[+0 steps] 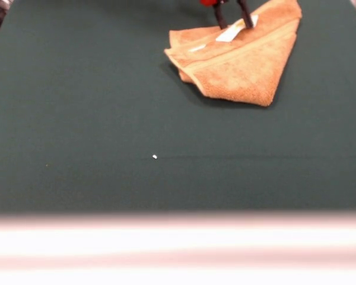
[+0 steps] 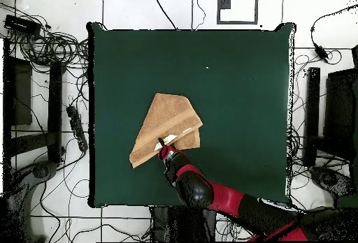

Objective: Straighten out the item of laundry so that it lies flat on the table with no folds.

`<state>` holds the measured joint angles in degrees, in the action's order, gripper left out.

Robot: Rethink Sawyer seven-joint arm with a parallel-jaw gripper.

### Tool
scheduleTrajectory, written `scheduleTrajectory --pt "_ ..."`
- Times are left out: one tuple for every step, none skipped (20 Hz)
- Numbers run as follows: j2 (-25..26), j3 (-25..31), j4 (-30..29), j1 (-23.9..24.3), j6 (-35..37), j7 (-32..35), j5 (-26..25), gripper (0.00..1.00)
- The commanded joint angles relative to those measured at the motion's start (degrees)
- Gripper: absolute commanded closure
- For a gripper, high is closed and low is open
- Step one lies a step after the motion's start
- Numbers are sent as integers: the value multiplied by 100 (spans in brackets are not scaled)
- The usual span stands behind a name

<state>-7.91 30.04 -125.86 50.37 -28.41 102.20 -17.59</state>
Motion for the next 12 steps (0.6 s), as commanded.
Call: scheduleTrajectory --pt "114 610 840 -485 -423 1669 693 0" --pt "96 607 834 -493 -440 1675 715 0" --pt "78 604 829 -502 -457 1681 737 0" --pt "72 601 826 -509 -469 1682 748 0" --pt "59 591 832 -518 -465 1661 741 0" --pt "87 618 847 -494 -437 1649 707 0" --pt "90 613 872 -515 -531 1634 666 0" --pt "47 586 869 -552 -533 1618 698 0" --pt "23 600 854 -570 -520 1643 757 0" --pt "28 616 852 -570 -539 1662 769 0" --pt "32 631 850 -569 -558 1680 782 0" --pt "19 638 841 -572 -559 1686 794 0"
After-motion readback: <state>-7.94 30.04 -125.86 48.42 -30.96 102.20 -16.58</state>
